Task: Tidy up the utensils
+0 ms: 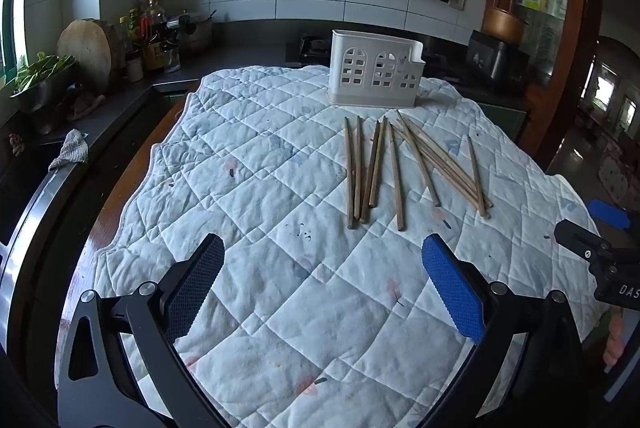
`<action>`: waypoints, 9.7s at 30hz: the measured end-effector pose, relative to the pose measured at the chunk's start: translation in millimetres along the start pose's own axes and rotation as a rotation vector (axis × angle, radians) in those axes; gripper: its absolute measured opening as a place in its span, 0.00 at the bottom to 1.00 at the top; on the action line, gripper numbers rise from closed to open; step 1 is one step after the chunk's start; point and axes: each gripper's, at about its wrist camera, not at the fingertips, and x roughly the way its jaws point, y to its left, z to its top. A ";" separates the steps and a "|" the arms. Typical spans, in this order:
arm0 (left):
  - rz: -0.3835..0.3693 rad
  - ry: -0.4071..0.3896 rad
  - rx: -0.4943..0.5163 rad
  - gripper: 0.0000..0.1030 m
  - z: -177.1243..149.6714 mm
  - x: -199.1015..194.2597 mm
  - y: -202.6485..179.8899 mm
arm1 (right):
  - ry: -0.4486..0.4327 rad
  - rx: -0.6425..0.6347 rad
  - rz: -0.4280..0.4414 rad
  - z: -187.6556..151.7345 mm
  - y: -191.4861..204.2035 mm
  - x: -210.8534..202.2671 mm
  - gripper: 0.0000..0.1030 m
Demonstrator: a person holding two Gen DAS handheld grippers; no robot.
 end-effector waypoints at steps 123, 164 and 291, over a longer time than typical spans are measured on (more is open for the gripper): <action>0.002 -0.017 -0.045 0.93 25.7 30.6 16.3 | 0.041 0.116 -0.033 14.7 -18.8 50.2 0.64; -0.077 0.114 -0.036 0.79 29.6 112.2 19.7 | 0.170 0.257 -0.002 34.6 -31.2 143.3 0.14; -0.205 -0.304 0.010 0.05 363.8 128.0 -36.3 | -0.080 -0.007 0.075 363.3 -62.1 152.4 0.07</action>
